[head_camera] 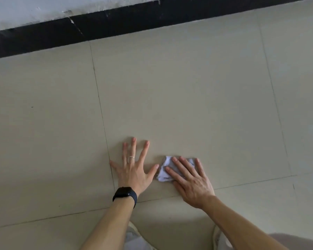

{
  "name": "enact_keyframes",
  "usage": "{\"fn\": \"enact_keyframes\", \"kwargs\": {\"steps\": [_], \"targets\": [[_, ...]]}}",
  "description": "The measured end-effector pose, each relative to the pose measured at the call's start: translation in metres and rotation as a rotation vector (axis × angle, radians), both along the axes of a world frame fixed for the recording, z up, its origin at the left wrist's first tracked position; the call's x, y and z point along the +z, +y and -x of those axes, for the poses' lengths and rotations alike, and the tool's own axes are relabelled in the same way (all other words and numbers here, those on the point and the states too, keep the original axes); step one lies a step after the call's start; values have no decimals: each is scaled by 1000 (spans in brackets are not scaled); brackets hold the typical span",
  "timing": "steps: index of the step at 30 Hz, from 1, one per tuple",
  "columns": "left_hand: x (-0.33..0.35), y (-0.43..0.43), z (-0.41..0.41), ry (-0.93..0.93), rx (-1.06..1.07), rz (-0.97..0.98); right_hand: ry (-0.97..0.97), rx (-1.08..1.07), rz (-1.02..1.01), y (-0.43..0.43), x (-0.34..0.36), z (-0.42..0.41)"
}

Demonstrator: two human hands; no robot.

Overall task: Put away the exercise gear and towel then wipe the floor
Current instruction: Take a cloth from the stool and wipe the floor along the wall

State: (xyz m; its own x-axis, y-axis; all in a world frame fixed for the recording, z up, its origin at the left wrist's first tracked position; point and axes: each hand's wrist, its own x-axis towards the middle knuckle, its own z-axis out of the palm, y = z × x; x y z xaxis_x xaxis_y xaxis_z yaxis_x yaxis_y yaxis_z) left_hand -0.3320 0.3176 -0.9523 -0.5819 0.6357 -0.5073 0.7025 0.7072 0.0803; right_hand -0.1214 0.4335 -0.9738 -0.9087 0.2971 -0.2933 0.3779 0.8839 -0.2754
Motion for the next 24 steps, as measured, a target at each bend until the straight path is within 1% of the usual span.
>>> {"fn": "enact_keyframes", "kwargs": {"steps": [3,5,8,10,11,14,15,17,20,22,24], "targets": [[6,4,2,-55,-5,40,-68,18,15,3,11,5],[18,6,3,-128,5,112,-99,13,11,1,24,9],[48,9,2,-200,-26,220,-101,-10,-58,0,41,24],[77,7,-2,-254,7,213,-244,-31,-88,-4,63,47],[93,5,-5,-275,39,193,-354,-31,-80,-7,78,61],[146,-10,-19,-352,101,181,-800,-9,78,-16,120,84],[164,-16,-24,-365,97,204,-869,-33,138,-18,136,85],[197,-26,-27,-378,96,267,-889,-109,280,-20,171,77],[244,-35,-23,-383,81,371,-860,-252,476,-21,227,55],[281,-34,-19,-378,58,413,-820,-320,554,-15,268,42],[323,-27,-14,-356,29,417,-747,-372,582,-2,317,32]]}}
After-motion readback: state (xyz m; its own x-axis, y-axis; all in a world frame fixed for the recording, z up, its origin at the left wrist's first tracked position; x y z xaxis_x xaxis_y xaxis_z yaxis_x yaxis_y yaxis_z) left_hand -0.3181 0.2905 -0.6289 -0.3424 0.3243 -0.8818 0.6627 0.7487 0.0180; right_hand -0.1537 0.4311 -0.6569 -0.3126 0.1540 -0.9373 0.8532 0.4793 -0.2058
